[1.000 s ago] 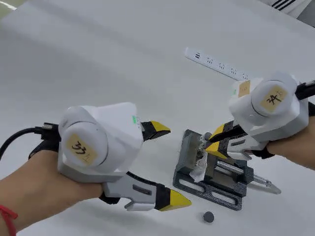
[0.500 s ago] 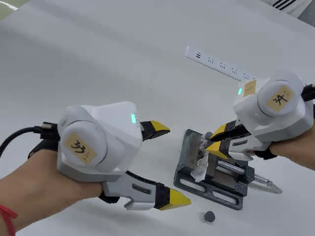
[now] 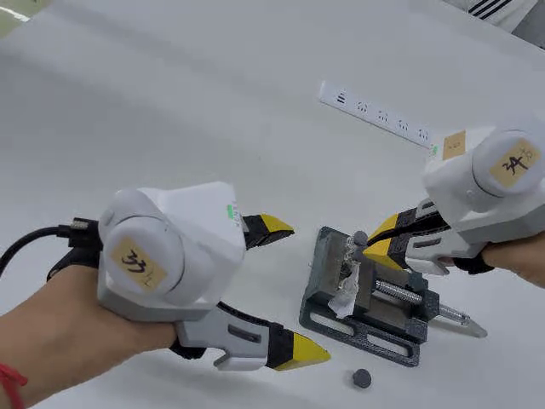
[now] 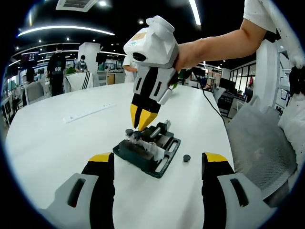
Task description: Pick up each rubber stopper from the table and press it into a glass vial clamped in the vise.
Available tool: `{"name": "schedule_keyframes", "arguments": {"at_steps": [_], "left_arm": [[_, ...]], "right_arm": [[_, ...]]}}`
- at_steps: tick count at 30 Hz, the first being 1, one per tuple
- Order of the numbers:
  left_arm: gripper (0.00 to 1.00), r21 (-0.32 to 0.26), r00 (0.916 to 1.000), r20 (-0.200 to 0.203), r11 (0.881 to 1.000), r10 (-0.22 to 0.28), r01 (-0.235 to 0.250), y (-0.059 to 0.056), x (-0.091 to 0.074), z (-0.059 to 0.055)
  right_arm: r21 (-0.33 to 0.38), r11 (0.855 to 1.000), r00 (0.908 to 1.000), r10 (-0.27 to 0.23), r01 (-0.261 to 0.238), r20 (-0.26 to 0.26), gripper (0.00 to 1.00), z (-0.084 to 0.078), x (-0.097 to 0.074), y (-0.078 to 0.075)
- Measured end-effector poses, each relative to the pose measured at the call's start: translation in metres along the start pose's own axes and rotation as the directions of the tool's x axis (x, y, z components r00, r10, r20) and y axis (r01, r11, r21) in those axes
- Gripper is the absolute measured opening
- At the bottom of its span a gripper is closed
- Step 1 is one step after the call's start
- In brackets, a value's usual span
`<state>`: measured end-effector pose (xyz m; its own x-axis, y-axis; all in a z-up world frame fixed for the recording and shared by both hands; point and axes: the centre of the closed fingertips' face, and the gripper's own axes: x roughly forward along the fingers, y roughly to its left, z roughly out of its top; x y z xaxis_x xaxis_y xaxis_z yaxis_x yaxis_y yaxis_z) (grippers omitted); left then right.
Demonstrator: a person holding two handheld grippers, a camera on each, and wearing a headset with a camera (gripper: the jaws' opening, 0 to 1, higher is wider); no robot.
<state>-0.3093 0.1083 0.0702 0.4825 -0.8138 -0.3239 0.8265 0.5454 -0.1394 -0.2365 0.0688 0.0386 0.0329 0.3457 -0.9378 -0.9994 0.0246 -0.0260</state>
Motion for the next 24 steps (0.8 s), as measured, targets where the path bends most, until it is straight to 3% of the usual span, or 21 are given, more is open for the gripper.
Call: {"name": "schedule_keyframes", "arguments": {"at_steps": [24], "left_arm": [[0.73,-0.007,1.0,0.001,1.0,0.005,-0.005,0.0032,-0.0008,-0.0019]], "right_arm": [[-0.011,1.0,0.9996,0.015,-0.015,-0.024,0.0,-0.002,0.0094,0.0012]]}}
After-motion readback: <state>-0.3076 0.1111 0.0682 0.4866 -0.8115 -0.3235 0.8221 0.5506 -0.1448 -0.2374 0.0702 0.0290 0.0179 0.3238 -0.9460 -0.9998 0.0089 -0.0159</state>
